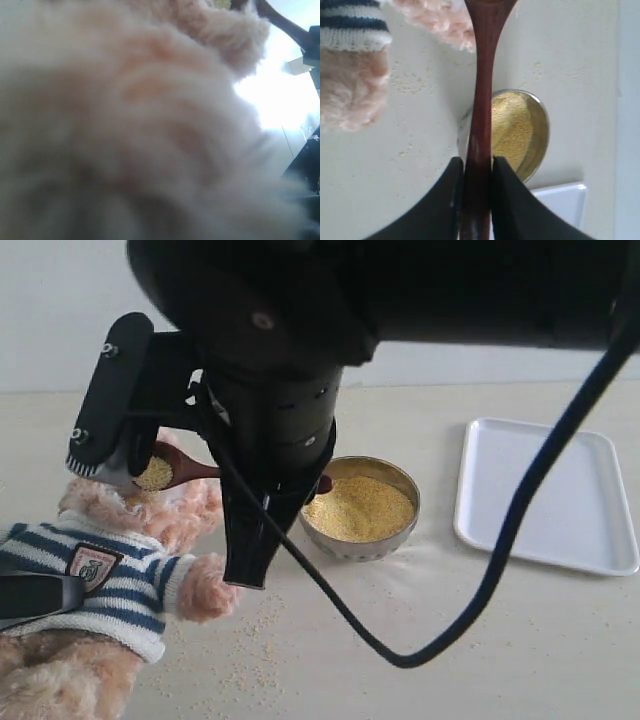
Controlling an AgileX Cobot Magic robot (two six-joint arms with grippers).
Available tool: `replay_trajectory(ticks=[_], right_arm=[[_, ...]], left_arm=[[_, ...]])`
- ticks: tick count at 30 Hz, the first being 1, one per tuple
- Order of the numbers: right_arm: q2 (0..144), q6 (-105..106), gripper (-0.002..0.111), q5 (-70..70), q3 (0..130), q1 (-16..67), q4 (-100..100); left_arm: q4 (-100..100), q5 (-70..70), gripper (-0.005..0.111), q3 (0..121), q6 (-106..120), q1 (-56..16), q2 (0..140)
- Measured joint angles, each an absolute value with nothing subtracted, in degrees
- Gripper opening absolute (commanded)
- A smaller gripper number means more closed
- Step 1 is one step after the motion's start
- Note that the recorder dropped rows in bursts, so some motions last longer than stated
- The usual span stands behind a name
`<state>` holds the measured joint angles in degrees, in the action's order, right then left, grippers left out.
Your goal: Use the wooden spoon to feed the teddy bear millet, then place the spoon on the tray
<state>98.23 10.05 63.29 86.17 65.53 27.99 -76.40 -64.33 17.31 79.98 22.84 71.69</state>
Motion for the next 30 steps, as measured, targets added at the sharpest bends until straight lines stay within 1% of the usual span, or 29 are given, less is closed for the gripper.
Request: replay_trajectory(ticks=[7,15,22,30], right_arm=[[100.26,8.26,0.001,64.23,86.17,70.9,37.92],[103.36,5.17,0.001,68.57,86.17,74.79,46.41],[103.74,0.68,0.001,69.59,86.17,78.08,53.57],[103.87,-3.44,0.001,69.84,81.14,79.67,56.31]], left_arm=[[-76.4,-64.33,0.005,17.31,79.98,22.84,71.69],[-76.4,-64.33,0.005,17.31,79.98,22.84,71.69],[-76.4,-64.33,0.005,17.31,79.98,22.84,71.69],[-76.4,-64.33,0.005,17.31,79.98,22.84,71.69]])
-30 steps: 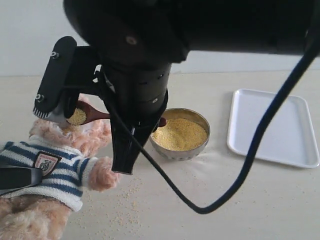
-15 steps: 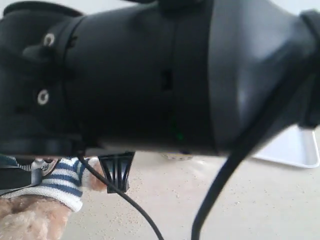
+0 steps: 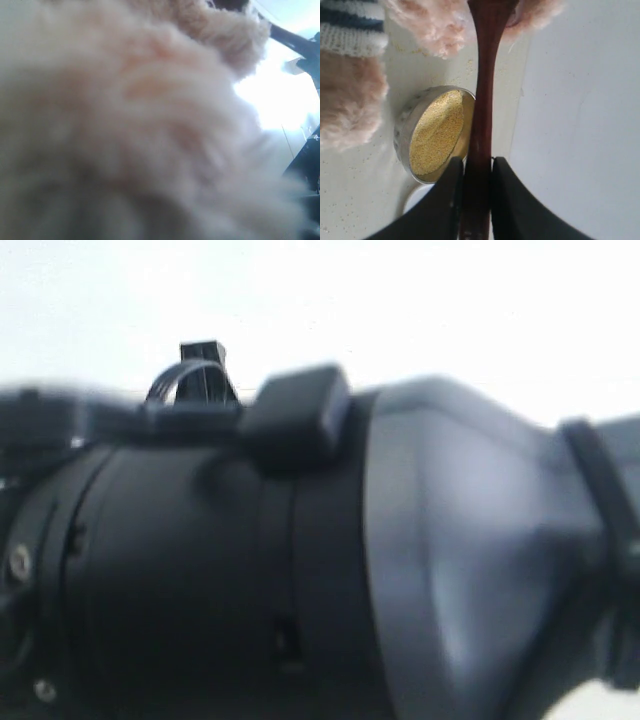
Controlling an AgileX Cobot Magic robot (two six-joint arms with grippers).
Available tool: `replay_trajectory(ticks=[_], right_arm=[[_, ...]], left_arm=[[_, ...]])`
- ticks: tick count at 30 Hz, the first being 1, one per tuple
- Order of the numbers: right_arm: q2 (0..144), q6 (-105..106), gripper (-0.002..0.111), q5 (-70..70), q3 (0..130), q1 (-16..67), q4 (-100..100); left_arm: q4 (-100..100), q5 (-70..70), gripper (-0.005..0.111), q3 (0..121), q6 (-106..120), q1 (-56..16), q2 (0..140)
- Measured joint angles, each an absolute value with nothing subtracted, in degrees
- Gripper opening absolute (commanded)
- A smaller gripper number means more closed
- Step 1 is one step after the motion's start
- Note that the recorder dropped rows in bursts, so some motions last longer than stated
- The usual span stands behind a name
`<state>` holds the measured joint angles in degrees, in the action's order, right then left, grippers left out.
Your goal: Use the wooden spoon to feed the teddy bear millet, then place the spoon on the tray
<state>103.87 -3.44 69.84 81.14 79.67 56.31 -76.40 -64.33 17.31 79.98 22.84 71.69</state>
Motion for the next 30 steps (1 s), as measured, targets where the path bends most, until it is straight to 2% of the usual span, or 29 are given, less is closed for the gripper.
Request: replay_trajectory(ticks=[22,30], right_arm=[[101.71,-11.15,0.001,69.72,79.93,79.83,58.51],[91.31,-15.28,0.001,69.58,79.66,71.71,40.33]], left_arm=[[-76.4,-64.33,0.005,17.31,79.98,22.84,71.69],[-76.4,-64.33,0.005,17.31,79.98,22.84,71.69]])
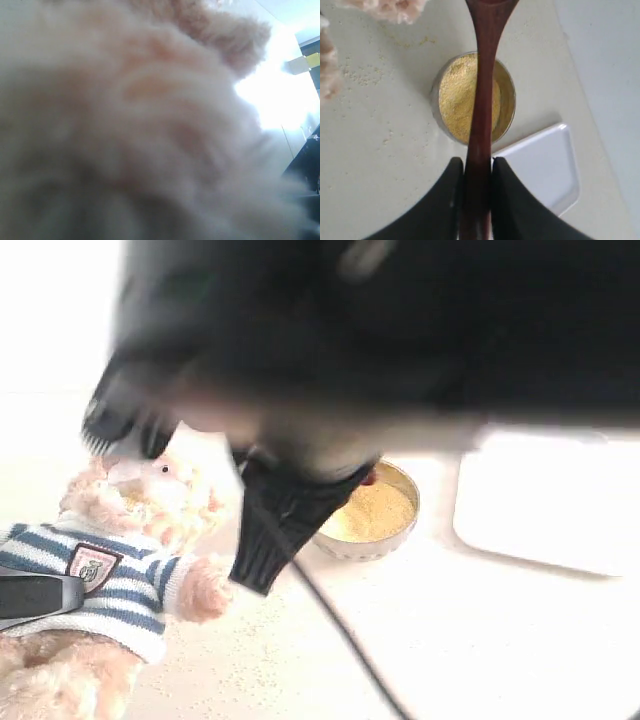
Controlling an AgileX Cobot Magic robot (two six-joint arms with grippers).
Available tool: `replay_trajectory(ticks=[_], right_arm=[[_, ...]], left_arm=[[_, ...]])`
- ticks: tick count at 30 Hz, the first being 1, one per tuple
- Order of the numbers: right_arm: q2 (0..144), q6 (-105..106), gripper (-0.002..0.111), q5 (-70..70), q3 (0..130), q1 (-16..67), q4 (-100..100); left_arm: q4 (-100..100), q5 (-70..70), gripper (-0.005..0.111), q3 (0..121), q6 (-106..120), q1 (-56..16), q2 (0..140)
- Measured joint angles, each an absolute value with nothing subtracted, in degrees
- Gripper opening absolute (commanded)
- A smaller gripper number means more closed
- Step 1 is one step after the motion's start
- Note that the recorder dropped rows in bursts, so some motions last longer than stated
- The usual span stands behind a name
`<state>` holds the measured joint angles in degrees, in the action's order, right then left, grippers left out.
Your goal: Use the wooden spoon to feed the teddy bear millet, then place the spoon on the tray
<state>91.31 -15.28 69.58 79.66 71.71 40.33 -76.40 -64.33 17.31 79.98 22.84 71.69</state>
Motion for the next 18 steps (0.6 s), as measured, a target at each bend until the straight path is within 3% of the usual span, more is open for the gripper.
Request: replay_trajectory(ticks=[5,10,18], right_arm=[[80.13,-17.64,0.001,68.72,67.87,61.43,30.13],[73.88,-27.32,0.001,51.39,50.35,44.74,23.65],[73.77,-35.17,0.001,32.67,44.86,25.34,22.67]], left_arm=[[-76.4,-64.33,0.005,17.31,79.98,22.84,71.69],[-76.4,-64.33,0.005,17.31,79.98,22.84,71.69],[-76.4,-64.33,0.005,17.31,79.98,22.84,71.69]])
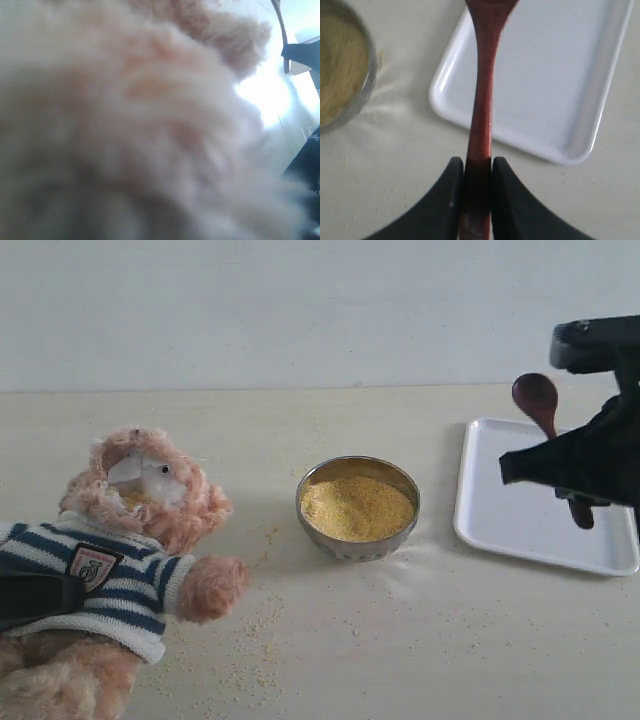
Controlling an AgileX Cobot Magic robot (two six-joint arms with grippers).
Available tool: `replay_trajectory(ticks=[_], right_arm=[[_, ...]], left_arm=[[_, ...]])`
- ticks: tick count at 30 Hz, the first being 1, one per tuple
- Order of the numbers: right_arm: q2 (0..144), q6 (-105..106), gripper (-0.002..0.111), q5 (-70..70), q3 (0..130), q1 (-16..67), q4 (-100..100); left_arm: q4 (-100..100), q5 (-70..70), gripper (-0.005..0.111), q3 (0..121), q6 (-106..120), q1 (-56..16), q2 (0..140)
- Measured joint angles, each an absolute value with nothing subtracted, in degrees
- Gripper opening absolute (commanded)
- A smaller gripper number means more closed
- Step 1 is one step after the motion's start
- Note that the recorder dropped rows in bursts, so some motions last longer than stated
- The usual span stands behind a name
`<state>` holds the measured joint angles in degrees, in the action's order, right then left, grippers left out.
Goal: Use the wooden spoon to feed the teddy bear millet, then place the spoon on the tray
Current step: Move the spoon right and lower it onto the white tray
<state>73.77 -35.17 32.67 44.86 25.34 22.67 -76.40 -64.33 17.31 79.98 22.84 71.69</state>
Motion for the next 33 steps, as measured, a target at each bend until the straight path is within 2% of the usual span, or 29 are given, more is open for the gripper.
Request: replay_trajectory(ticks=[5,10,22,33], right_arm=[[76.72,-35.56,0.001,27.83,44.86,17.74,22.67],[84.28,-34.97,0.001,23.9,45.36,14.83,22.67],[98.89,-33.72,0.001,22.46,56.2,14.58,24.18],[107.5,-33.72,0.001,22.26,60.17,12.59,24.54]], left_arm=[[-76.4,-64.33,0.005,17.31,79.98,22.84,71.69],[-76.4,-64.33,0.005,17.31,79.98,22.84,71.69],[-76.4,-64.33,0.005,17.31,79.98,22.84,71.69],[-76.4,-64.33,0.005,17.31,79.98,22.84,71.69]])
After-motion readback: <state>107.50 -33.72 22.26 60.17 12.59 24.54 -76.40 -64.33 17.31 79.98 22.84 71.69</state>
